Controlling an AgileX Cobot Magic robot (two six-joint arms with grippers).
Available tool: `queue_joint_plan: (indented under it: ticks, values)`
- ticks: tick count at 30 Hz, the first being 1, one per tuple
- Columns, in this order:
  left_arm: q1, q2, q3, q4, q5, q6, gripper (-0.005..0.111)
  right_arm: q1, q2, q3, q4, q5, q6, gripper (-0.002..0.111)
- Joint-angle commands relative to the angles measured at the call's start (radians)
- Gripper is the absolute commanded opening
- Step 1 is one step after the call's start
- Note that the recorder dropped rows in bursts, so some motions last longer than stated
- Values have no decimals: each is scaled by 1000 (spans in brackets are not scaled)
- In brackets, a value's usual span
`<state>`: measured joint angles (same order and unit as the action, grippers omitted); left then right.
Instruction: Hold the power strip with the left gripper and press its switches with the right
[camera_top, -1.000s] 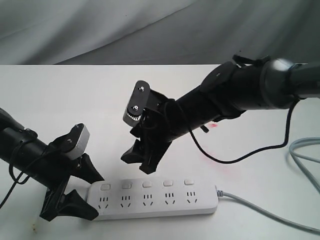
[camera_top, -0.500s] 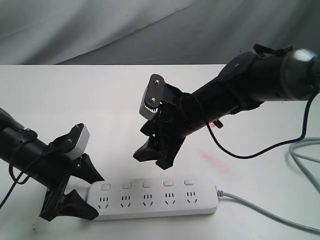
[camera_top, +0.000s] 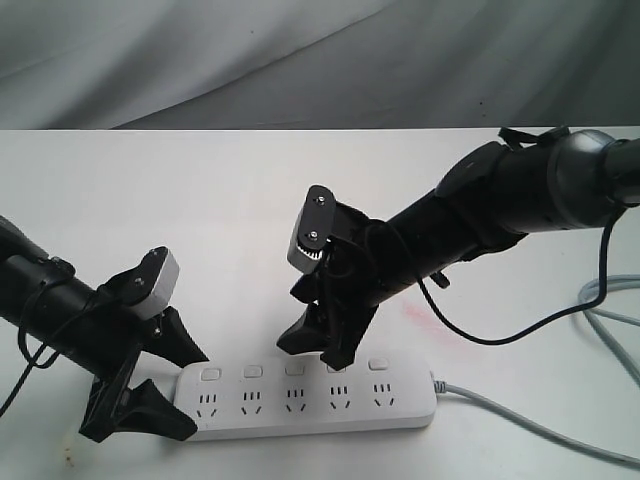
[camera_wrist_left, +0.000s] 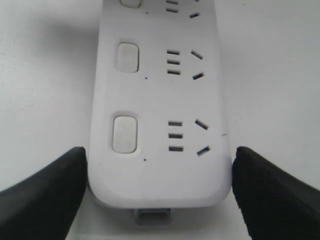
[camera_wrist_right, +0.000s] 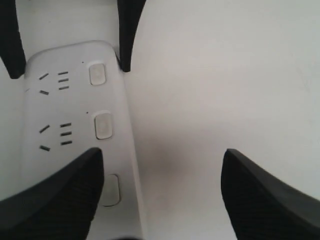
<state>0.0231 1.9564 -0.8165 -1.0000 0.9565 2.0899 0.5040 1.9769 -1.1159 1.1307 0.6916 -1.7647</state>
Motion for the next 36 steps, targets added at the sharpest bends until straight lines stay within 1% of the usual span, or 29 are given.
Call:
queue_joint_plan:
  ticks: [1, 36]
  values:
    - [-5, 0, -1, -6, 16, 3, 64, -4, 7, 5, 13, -35, -10, 62]
    - [-5, 0, -1, -6, 16, 3, 64, -2, 63, 13, 50, -17, -40, 62]
